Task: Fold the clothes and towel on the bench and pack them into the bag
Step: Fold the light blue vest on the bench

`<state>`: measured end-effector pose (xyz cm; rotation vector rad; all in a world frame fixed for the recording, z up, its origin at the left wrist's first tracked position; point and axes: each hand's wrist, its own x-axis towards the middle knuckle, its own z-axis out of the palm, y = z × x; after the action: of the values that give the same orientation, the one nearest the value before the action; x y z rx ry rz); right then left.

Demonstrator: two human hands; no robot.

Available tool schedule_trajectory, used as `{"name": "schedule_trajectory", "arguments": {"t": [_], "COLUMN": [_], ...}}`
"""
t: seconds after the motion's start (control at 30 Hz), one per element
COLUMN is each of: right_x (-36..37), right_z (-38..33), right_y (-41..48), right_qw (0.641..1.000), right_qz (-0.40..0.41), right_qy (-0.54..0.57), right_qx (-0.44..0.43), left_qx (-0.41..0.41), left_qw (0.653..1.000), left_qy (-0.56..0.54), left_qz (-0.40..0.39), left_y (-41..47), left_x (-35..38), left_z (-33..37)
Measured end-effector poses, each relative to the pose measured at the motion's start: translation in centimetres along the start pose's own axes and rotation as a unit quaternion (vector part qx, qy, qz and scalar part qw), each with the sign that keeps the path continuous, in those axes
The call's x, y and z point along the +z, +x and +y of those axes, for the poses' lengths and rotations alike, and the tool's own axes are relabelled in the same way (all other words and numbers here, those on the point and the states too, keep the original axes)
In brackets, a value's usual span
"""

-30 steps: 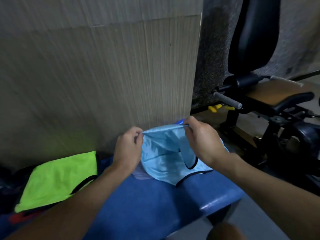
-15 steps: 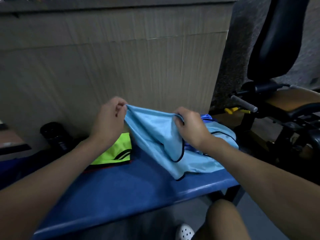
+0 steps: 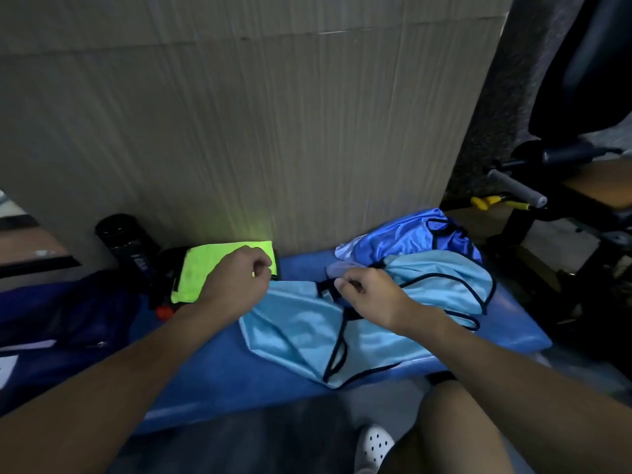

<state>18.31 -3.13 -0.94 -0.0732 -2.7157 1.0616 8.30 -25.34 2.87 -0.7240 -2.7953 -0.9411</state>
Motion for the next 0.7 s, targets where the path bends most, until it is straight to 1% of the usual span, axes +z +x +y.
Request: {"name": "schedule_trajectory", "arguments": {"t": [0.07,0.1,0.17,0.2,0.27,0.33,0.4,0.47,0.53,0.6,0.7], "right_x": [-0.7,-1.1,-2.1,-2.6,-3.6,-4.3,-4.6,-4.6,-4.4,-4.2,-3.8], "right_z": [2.2,3.4,5.9,7.0,9.2,11.0,12.3,12.9,12.9,12.5,11.6], "right_y": [-0.2,-0.4,-1.2,-1.6,-2.4,-3.1,-3.3,-3.3,-3.3,-3.4,-3.5], "right_qw": [0.999,0.995,0.974,0.961,0.942,0.927,0.917,0.921,0.941,0.961,0.977], "right_qz": [0.005,0.008,0.017,0.011,0.006,-0.004,-0.012,0.011,0.039,0.044,0.030], "right_qy": [-0.033,-0.081,-0.201,-0.242,-0.291,-0.324,-0.357,-0.362,-0.313,-0.251,-0.194], "right_qx": [0.032,0.054,0.105,0.133,0.169,0.187,0.179,0.146,0.121,0.108,0.087], "left_qx": [0.007,0.021,0.057,0.072,0.072,0.056,0.056,0.060,0.073,0.082,0.087], "left_qw": [0.999,0.998,0.993,0.989,0.977,0.962,0.950,0.934,0.916,0.911,0.919], "left_qy": [-0.002,0.000,0.008,0.020,0.065,0.096,0.142,0.209,0.263,0.270,0.249], "left_qz": [-0.035,-0.059,-0.105,-0.128,-0.192,-0.248,-0.273,-0.284,-0.295,-0.299,-0.293], "left_y": [0.7,1.0,1.7,1.9,2.1,2.0,1.9,1.9,1.9,1.9,1.8], "left_x": [1.9,3.1,5.9,7.4,10.2,12.5,14.3,15.2,15.3,15.0,13.9], "left_z": [1.1,1.5,2.1,2.3,2.7,2.7,2.4,2.0,1.8,1.5,1.0]}}
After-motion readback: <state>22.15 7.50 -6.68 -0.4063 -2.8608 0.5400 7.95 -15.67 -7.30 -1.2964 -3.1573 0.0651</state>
